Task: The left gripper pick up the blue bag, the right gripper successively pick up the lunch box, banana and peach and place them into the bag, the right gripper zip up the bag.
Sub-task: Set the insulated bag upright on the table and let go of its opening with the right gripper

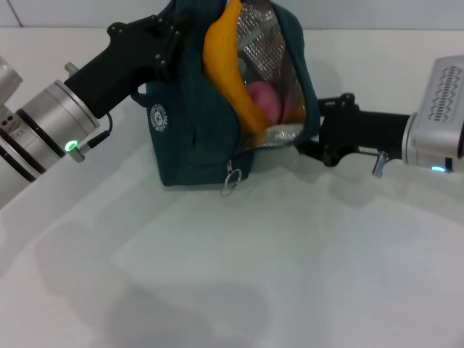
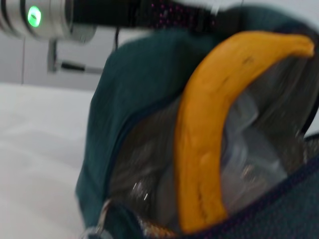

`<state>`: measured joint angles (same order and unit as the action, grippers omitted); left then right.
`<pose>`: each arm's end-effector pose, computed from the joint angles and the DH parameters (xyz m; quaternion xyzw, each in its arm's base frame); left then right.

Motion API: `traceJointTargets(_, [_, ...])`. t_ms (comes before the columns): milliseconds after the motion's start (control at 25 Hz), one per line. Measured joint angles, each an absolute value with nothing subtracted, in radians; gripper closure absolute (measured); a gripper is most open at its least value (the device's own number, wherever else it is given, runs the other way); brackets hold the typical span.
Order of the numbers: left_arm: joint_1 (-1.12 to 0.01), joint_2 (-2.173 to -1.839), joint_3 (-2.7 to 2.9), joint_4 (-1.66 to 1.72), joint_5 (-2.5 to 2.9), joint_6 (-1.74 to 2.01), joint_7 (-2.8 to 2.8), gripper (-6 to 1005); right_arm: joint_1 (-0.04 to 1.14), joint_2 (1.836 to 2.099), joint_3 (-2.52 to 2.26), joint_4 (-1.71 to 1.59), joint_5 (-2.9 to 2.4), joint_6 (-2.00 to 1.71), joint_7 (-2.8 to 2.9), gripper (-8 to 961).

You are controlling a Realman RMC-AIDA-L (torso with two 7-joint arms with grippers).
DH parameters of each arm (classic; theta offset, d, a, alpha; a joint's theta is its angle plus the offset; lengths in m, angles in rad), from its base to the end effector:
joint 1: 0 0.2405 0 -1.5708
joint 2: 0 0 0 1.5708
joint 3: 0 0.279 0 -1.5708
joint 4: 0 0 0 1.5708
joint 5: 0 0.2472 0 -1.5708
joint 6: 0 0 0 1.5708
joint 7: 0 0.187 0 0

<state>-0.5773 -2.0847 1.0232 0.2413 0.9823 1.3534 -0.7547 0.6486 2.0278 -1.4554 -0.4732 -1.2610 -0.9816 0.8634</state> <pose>-0.2510 0.4282 -0.0591 -0.8171 -0.1516 -0.4339 0.3481 0.2324 0.4496 -0.1221 -0.9549 0.0028 0.1727 0.2416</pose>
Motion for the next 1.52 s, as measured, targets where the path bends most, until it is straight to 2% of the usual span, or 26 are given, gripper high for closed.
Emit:
traceJointTargets(160, [-0.576, -2.087, 1.023, 0.242, 0.982, 1.32, -0.752, 963, 0.64, 2.028, -1.475, -0.471, -1.156, -0.992, 0.797, 591])
traceJointTargets(400, [-0.558, -2.091, 1.026, 0.232, 0.982, 1.307, -0.714, 963, 0.632, 2.027, -1.475, -0.477, -1.127, -1.003, 0.788, 617])
traceJointTargets(640, [-0.512, -2.092, 1.024, 0.229, 0.962, 1.314, -0.72, 963, 0.599, 2.012, -1.456, -0.506, -1.074, -1.14, 0.745, 654])
traceJointTargets(1000, [-0.447, -2.092, 1.026, 0.199, 0.947, 1.47, -0.821, 963, 0.43, 2.003, -1.441, -0.721, -1.165, -1.273, 0.875, 748])
traceJointTargets(1240, [-0.417, -2.095, 1.027, 0.176, 0.922, 1.566, -0.847, 963, 0.436, 2.004, -1.436, -0.702, -1.194, -1.247, 0.879, 797])
traceJointTargets(1520, [-0.468, -2.098, 1.03, 0.081, 0.895, 1.528, -0.839, 963, 0.453, 2.005, -1.431, -0.724, -1.256, -1.339, 0.924, 834])
